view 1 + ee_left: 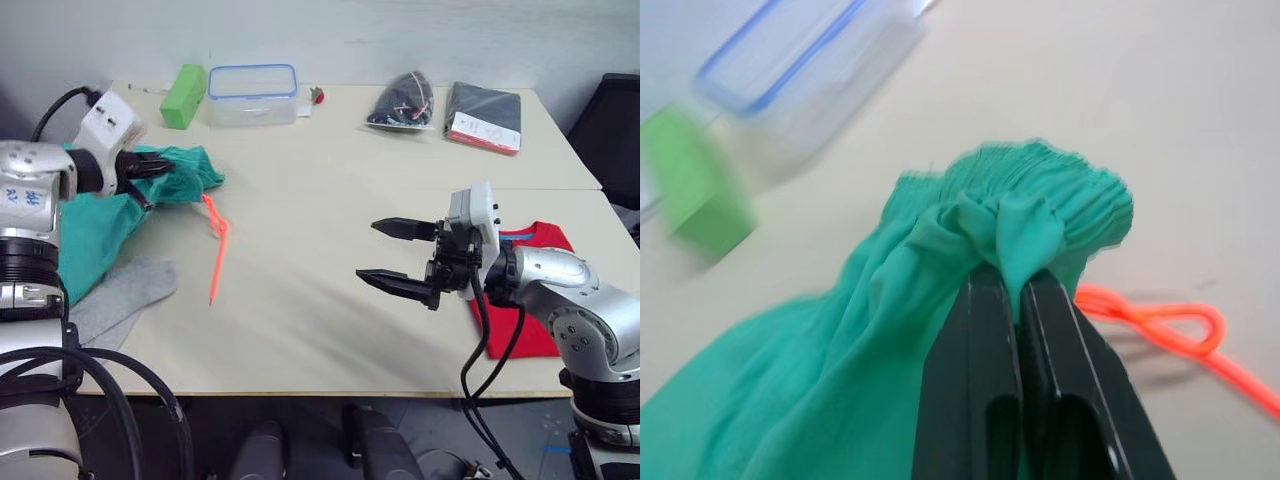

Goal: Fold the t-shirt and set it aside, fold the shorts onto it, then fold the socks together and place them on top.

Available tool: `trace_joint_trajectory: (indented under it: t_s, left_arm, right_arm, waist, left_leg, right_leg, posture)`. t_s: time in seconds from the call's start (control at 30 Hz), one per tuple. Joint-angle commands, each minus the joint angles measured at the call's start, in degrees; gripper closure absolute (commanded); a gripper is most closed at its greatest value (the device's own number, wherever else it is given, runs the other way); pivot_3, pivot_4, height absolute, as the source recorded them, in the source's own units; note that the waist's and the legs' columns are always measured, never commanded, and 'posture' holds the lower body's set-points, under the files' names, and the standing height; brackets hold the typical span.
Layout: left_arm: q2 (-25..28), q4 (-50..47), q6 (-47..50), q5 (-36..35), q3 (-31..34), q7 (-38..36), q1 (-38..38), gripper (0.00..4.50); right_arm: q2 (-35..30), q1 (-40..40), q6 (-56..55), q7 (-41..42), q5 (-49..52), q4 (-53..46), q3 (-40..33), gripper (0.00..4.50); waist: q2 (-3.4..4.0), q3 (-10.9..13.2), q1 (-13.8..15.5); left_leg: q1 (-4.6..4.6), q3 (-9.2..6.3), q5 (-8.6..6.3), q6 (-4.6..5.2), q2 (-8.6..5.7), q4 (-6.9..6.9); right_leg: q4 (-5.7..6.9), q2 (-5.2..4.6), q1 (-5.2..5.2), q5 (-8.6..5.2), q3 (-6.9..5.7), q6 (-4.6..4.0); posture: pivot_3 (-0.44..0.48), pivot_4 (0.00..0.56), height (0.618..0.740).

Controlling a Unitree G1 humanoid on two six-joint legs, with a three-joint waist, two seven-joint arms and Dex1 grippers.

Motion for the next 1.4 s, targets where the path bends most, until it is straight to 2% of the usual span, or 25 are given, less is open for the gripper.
trace_joint_trajectory:
  t_s: [0.03, 0.23, 0.33, 0.5, 0.6, 0.73, 0.8, 0.87, 0.97, 1.03, 1.1, 1.27, 1.4]
  left_arm:
    - [-2.24, -12.69, 6.94, -4.94, -1.53, -6.6, -1.86, 4.46]
    - [-7.49, -32.28, 19.15, -8.76, -8.21, -9.87, 0.25, 4.46]
    - [-13.0, -44.35, 27.15, -13.18, -14.77, -10.37, 2.32, 4.46]
    - [-20.7, -47.32, 30.74, -13.51, -19.71, -5.19, 6.29, 4.46]
    - [-22.08, -46.44, 30.24, -13.71, -20.55, -4.48, 8.5, 4.46]
    - [-21.78, -45.1, 29.3, -13.42, -20.1, -3.6, 9.84, 3.56]
    - [-21.63, -45.49, 29.17, -14.09, -19.39, -3.54, 10.15, 2.88]
    - [-21.59, -47.97, 31.79, -18.62, -15.56, -4.37, 10.64, 2.23]
    - [-17.39, -52.11, 34.78, -25.46, -9.67, -8.3, 12.42, 1.34]
    - [-11.11, -54.18, 35.06, -27.94, -6.9, -12.06, 15.01, 0.65]
    - [-4.03, -55.34, 31.97, -26.66, -6.04, -14.92, 18.91, 0.05]
    - [9.34, -59.18, 18.91, -18.31, -6.1, -16.62, 33.15, 0.02]
    - [13.41, -61.51, 12.47, -13.42, -5.03, -13.94, 42.0, 0.02]
  right_arm:
    - [-1.76, 0.29, -1.02, 1.78, 1.01, -2.53, -1.46, 0.0]
    - [-2.83, 0.57, -1.99, 2.79, -0.1, -2.2, -1.07, 0.0]
    - [-4.24, 1.37, -2.13, 3.31, -0.41, -1.99, -2.26, 0.0]
    - [-7.32, 3.94, -3.4, 4.2, -1.82, -1.76, -4.4, 0.0]
    - [-9.9, 6.67, -5.61, 5.84, -4.18, -2.12, -4.99, 0.0]
    - [-12.28, 10.17, -9.32, 8.16, -6.86, -2.43, -5.38, 0.0]
    - [-12.64, 11.02, -9.99, 8.62, -6.97, -2.68, -5.73, 0.0]
    - [-13.36, 12.1, -10.39, 9.52, -6.92, -3.47, -6.06, 0.0]
    - [-14.21, 13.52, -10.31, 10.55, -6.49, -4.64, -6.0, 0.0]
    - [-14.38, 14.29, -9.91, 10.65, -6.31, -5.29, -5.78, 0.0]
    - [-14.04, 14.57, -8.61, 10.05, -5.32, -6.0, -5.56, 0.0]
    - [-13.97, 15.87, -7.66, 9.19, -5.24, -8.27, -4.39, 0.0]
    - [-13.17, 15.3, -7.99, 7.41, -7.6, -8.61, -1.83, 0.0]
  waist:
    - [0.0, 0.0, 0.27]
    - [0.0, 0.0, 0.32]
    - [0.02, 0.01, 0.26]
    - [0.01, 0.01, 0.35]
    - [0.01, 0.01, -0.04]
    - [0.01, 0.01, -0.45]
    - [0.01, 0.01, -0.43]
    - [0.01, 0.01, -0.35]
    - [0.02, 0.01, -0.49]
    - [0.02, 0.01, -0.7]
    - [0.03, 0.01, -0.8]
    - [0.03, 0.02, -0.38]
    - [0.02, 0.02, 0.04]
  left_leg:
    - [-0.05, -0.02, 0.0, 0.0, 0.0, 0.03]
    - [-0.05, -0.02, -0.01, 0.01, 0.03, 0.06]
    - [0.02, 0.01, 0.0, 0.01, 0.04, 0.08]
    - [0.1, 0.06, 0.02, 0.02, -0.01, 0.21]
    - [0.26, 0.2, 0.06, 0.08, -0.04, 0.25]
    - [0.35, 0.24, 0.07, 0.08, -0.01, 0.23]
    - [0.37, 0.27, 0.07, 0.08, -0.01, 0.22]
    - [0.37, 0.27, 0.07, 0.07, -0.01, 0.23]
    - [0.35, 0.26, 0.07, 0.07, 0.0, 0.22]
    - [0.39, 0.26, 0.06, 0.07, 0.05, 0.19]
    - [0.51, 0.29, 0.06, 0.06, 0.09, 0.13]
    - [0.51, 0.18, 0.09, 0.02, 0.08, 0.11]
    - [0.41, 0.12, 0.08, 0.01, -0.01, 0.12]
  right_leg:
    - [-0.03, 0.01, -0.01, 0.0, -0.01, 0.01]
    - [-0.01, 0.12, -0.01, 0.02, 0.05, 0.03]
    - [0.14, 0.17, -0.01, 0.01, 0.14, 0.04]
    - [0.24, 0.35, 0.01, 0.01, 0.42, 0.04]
    - [0.27, 0.52, 0.03, 0.0, 0.62, 0.06]
    - [0.33, 0.72, 0.04, -0.03, 0.68, 0.08]
    - [0.35, 0.77, 0.03, -0.05, 0.71, 0.11]
    - [0.36, 0.77, 0.03, -0.05, 0.71, 0.11]
    - [0.35, 0.75, 0.03, -0.06, 0.71, 0.12]
    - [0.36, 0.68, 0.03, -0.07, 0.73, 0.1]
    - [0.4, 0.5, 0.03, -0.11, 0.72, 0.02]
    - [0.42, 0.37, 0.04, -0.21, 0.71, -0.14]
    - [0.24, 0.13, 0.11, -0.22, 0.7, -0.16]
  posture:
    - [0.0, 0.15, 0.74]
    - [0.0, 0.15, 0.74]
    - [0.0, 0.15, 0.74]
    - [0.0, 0.15, 0.74]
    - [0.0, 0.15, 0.74]
    - [0.0, 0.15, 0.74]
    - [0.0, 0.15, 0.74]
    - [0.0, 0.15, 0.74]
    - [0.0, 0.15, 0.74]
    - [0.0, 0.15, 0.74]
    - [0.0, 0.15, 0.74]
    - [0.0, 0.15, 0.74]
    - [0.0, 0.15, 0.74]
